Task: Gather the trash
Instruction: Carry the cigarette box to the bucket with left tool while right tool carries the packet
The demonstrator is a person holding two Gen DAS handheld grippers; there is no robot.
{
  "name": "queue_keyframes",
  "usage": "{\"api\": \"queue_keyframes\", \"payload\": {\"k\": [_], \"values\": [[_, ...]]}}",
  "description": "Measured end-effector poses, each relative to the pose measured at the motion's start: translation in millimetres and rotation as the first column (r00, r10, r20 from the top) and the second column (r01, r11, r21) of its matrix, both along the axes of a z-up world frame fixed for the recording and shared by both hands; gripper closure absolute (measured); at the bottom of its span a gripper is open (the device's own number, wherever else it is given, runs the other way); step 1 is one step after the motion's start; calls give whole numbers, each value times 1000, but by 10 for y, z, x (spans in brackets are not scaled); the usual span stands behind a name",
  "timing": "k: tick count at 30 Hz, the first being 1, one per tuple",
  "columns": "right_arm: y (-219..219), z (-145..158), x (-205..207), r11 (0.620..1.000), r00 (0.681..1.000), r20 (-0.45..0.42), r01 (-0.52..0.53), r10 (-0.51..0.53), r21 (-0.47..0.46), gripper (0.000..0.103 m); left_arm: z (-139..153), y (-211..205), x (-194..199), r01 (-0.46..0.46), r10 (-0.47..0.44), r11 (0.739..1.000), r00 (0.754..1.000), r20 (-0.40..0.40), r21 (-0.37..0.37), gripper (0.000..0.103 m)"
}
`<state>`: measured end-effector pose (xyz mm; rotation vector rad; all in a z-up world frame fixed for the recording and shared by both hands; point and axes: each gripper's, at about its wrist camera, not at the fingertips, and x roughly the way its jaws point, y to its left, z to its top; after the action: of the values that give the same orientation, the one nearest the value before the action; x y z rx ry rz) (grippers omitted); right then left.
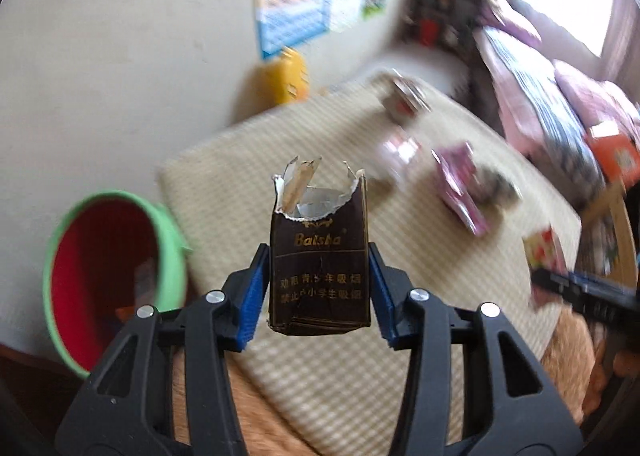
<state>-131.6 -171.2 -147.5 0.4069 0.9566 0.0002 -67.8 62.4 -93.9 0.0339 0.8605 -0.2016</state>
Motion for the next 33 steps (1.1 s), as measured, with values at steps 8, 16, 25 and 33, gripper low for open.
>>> {"api": "queue_keyframes", "payload": {"k": [8,16,25,33], "values": [[298,343,126,996,994,80,-76,78,-38,44,321,295,-33,-89,90,996,991,97,-17,57],[472,688,171,992,979,168,-104,115,-72,44,436,392,-118,-90,93,996,985,145,-26,57],[603,828,190,988,969,206,-121,139,-97,44,524,540,-175,-123,127,992,974,188,-32,57],[660,880,197,986,963,223,-129,149,-103,44,538,612,-189,-155,157,988,965,209,-26,57]]}}
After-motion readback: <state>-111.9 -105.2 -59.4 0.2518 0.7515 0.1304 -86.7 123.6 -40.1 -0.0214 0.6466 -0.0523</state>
